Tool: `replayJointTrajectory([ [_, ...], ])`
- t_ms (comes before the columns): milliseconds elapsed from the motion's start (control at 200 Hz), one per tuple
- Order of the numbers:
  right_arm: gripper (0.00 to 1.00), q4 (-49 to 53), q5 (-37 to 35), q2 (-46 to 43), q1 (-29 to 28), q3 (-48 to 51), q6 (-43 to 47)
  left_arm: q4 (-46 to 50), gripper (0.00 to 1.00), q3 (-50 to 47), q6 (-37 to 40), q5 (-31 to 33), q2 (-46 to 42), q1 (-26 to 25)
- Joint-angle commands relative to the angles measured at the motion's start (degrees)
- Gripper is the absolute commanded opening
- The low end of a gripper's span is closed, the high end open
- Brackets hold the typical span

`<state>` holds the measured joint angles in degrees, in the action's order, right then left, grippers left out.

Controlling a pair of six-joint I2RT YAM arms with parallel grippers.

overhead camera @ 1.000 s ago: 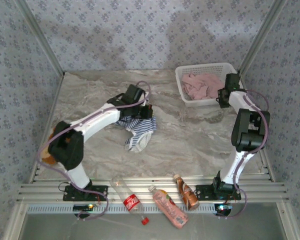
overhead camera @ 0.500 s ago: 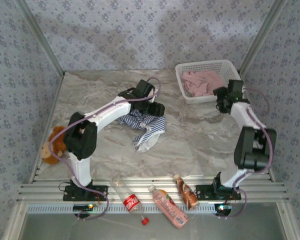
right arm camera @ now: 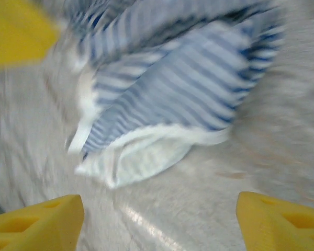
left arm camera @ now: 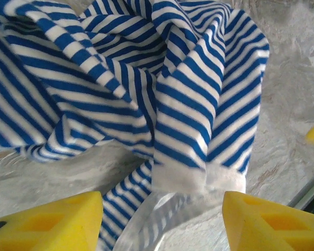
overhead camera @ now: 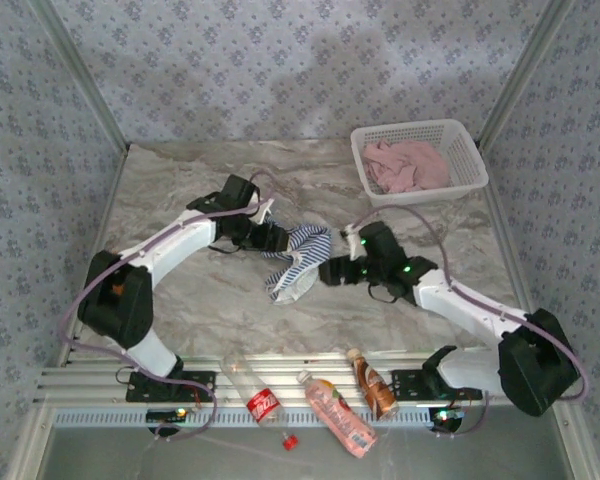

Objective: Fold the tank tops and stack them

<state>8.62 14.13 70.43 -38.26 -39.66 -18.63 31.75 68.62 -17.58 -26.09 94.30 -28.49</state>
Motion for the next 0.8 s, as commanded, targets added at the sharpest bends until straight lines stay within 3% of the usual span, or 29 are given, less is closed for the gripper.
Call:
replayJointTrajectory([
  [0, 0.81, -4.9, -3.0, 3.7, -5.5, 0.2, 10.3, -6.7, 0.61, 0.8, -3.1, -5.0, 3.5, -0.4],
  [100, 0.81, -9.9, -4.9, 9.7, -9.4, -0.4, 10.5, -6.1, 0.57, 3.0, -2.9, -5.0, 7.5, -1.0],
  [160, 0.81, -10.1, -5.2, 13.0, -10.9, -2.1, 11.7, -5.9, 0.49, 4.2, -2.7, -4.7, 9.3, -0.9],
  [305, 0.81, -12.1, -7.8, 19.3, -13.3, -3.3, 13.4, -8.0, 0.11, 5.5, -3.2, -2.9, 10.0, 0.0],
  [390, 0.81, -13.1, -11.5, 22.1, -14.2, -4.7, 14.4, -7.4, 0.0, 6.8, -3.7, -3.1, 9.8, 0.9],
  [505, 0.79, -14.8, -15.4, 26.2, -14.2, -7.5, 14.2, -4.4, 0.0, 9.3, -2.3, -3.8, 9.7, 1.0],
  [605, 0.71, -12.6, -17.9, 29.4, -13.9, -10.1, 13.1, -2.2, 0.0, 10.3, -1.3, -3.3, 9.4, 1.0],
  [695, 0.51, -10.4, -19.6, 31.0, -12.8, -11.3, 12.7, -0.9, 0.0, 10.8, -0.6, -2.3, 8.4, 1.2],
  [800, 0.35, -10.9, -19.4, 31.3, -12.0, -10.6, 12.7, 0.3, 0.0, 11.6, -0.3, -1.7, 6.8, 1.7],
])
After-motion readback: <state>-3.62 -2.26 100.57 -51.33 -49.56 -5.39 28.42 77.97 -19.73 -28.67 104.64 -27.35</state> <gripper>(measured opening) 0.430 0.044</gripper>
